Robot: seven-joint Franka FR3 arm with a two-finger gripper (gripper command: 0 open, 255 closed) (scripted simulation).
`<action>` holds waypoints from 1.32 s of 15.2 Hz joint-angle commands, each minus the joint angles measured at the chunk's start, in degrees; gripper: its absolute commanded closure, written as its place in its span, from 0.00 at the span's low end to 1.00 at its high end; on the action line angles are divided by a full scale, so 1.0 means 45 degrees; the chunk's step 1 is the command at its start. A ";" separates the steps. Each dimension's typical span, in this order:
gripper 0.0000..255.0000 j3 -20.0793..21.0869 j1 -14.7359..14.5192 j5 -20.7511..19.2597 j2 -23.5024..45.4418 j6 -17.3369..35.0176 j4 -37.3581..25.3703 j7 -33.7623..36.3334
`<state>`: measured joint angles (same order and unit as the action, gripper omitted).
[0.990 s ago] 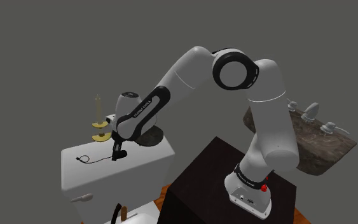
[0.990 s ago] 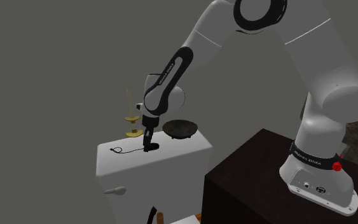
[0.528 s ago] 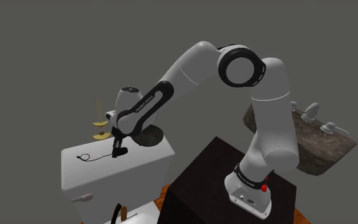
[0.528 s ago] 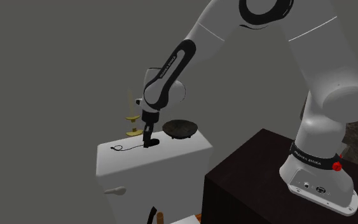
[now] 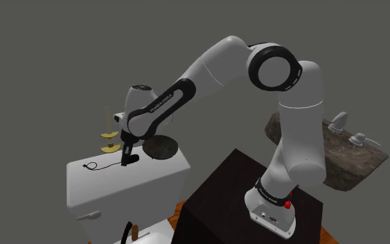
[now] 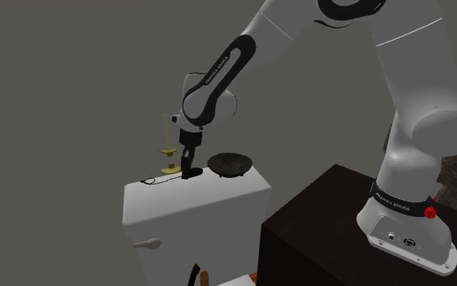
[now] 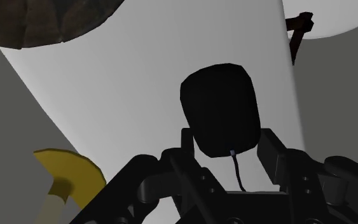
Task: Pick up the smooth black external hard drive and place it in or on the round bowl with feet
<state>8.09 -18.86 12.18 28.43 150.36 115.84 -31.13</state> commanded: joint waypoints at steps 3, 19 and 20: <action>1.00 -0.0019 0.0032 -0.0026 -0.0563 -0.0520 0.0049 0.0075; 1.00 -0.0318 0.1997 0.1000 -0.3362 -0.1032 0.2809 -0.2818; 1.00 -0.0388 0.2202 0.1105 -0.3549 -0.1044 0.3047 -0.3174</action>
<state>6.66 -9.99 16.63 13.22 145.70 128.53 -43.55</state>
